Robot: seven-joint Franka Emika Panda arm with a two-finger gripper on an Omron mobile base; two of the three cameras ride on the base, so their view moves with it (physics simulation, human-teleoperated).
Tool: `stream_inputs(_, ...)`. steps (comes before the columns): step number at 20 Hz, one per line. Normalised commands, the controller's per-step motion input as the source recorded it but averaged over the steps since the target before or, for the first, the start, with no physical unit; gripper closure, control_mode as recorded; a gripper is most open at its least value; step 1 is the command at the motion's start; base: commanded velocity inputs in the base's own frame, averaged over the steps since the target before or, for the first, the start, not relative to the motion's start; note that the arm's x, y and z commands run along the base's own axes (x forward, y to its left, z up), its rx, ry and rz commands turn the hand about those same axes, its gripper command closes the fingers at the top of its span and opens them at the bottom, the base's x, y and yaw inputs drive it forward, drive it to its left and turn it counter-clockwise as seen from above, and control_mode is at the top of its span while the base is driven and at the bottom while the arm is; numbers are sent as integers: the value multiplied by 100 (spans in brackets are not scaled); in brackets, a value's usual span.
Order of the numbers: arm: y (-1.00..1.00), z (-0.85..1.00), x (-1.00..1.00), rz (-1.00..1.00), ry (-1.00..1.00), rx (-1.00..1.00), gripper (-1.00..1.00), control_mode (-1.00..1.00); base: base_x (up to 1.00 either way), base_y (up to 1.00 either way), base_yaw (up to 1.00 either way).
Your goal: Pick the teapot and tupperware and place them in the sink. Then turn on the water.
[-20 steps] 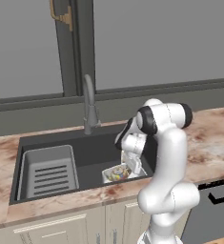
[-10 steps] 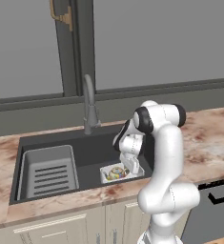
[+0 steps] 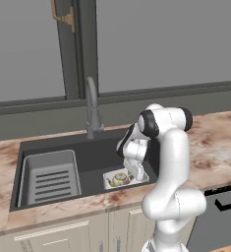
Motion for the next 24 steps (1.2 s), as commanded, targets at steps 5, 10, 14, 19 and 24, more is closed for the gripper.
stream_inputs(5,0,0,0,0,0,0,100,-100,0,0,0)
stream_inputs(10,0,0,0,0,0,0,-100,-100,0,0,0)
stream_inputs(14,0,0,0,0,0,0,-100,-100,0,0,0)
stream_inputs(19,0,0,0,0,0,0,-100,-100,0,0,0)
stream_inputs(24,-5,52,-6,0,-2,1,-100,-100,0,0,0)
